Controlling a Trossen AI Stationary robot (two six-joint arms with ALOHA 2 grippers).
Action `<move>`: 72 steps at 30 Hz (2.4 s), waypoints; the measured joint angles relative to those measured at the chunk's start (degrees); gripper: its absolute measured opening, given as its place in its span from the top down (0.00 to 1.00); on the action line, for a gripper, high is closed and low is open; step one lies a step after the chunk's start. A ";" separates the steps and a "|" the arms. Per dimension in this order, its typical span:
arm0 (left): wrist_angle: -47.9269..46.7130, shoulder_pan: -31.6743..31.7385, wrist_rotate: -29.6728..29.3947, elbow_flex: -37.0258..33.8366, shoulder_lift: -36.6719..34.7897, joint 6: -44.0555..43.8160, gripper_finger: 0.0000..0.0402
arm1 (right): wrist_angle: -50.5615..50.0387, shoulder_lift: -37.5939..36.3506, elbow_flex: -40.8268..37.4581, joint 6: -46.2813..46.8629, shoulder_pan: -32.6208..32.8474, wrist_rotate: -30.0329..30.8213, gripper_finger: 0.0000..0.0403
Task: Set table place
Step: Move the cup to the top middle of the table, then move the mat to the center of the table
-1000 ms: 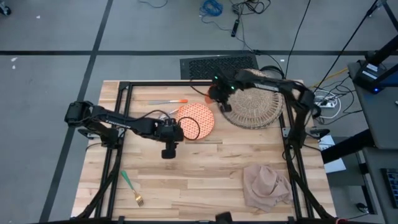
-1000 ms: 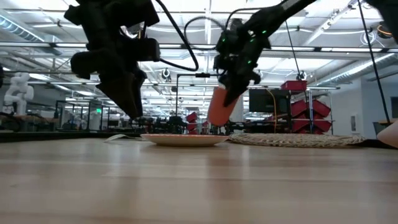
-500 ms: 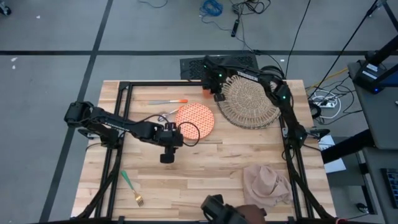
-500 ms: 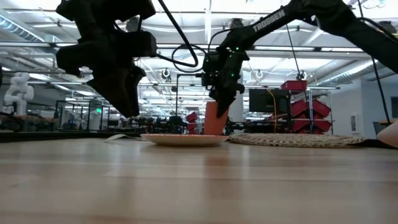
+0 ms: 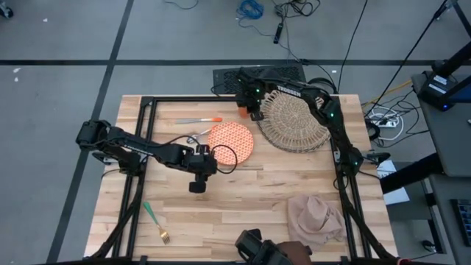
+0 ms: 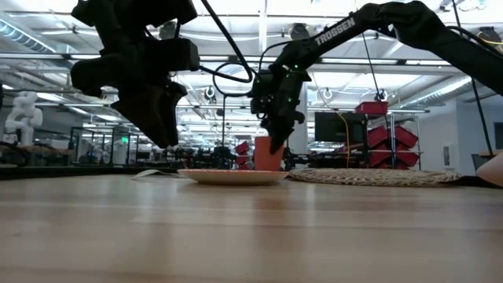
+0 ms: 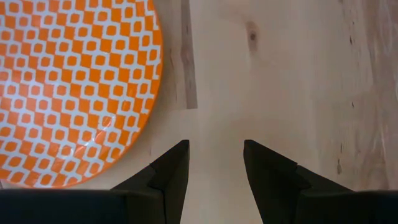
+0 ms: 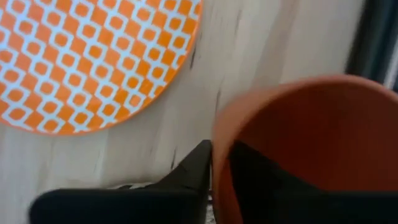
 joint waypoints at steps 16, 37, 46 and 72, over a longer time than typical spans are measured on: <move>0.00 0.04 -1.47 0.00 0.02 -0.08 0.65 | -0.70 -8.51 0.01 4.22 0.50 0.42 0.68; 4.89 0.92 -7.00 -3.01 0.02 1.13 0.65 | -4.31 -25.63 -36.00 16.96 -0.48 1.90 0.68; 23.51 6.54 -3.40 -3.39 0.04 -1.53 0.65 | 11.75 -45.78 -62.60 30.49 0.02 2.29 0.68; 33.49 23.02 -0.38 -3.43 4.07 8.02 0.65 | 18.66 -73.17 -75.21 50.16 16.45 9.47 0.68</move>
